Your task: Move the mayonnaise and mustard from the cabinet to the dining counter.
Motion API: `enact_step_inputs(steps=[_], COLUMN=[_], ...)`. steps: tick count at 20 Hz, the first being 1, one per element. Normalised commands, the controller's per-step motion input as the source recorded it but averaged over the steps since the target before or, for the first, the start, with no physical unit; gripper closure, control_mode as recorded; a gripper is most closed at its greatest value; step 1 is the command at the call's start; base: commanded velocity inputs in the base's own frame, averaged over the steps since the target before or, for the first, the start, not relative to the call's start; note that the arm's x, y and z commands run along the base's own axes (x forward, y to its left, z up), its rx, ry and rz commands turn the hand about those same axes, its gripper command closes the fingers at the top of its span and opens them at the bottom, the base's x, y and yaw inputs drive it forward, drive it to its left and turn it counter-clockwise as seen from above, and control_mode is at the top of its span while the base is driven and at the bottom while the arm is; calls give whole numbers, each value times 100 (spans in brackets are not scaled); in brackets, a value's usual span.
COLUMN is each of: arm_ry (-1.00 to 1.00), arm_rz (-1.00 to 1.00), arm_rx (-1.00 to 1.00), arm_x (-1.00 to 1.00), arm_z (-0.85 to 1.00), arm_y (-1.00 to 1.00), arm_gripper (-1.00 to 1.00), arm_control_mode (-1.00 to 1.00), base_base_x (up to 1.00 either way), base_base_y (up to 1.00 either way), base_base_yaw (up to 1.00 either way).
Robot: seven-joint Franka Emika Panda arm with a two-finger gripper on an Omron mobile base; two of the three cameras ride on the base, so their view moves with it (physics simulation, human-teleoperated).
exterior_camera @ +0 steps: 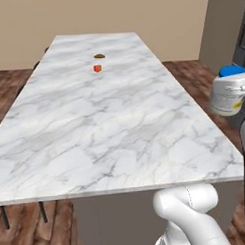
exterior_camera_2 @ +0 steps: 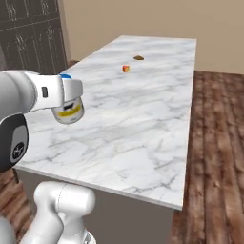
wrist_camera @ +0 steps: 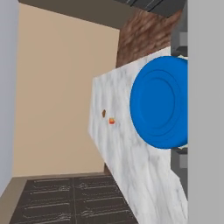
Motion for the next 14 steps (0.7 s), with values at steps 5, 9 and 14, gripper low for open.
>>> enact_step_inputs(steps=[5,9,14], arm_ry=[0,0,0], arm_rz=[0,0,0], arm_rx=[0,0,0], arm_x=[0,0,0], arm_z=[0,0,0], arm_y=[0,0,0], arm_gripper=[100,100,100], arm_control_mode=[100,100,100], base_base_x=[13,22,38], base_base_y=[66,53,18], base_base_yaw=[-4,-5,-4])
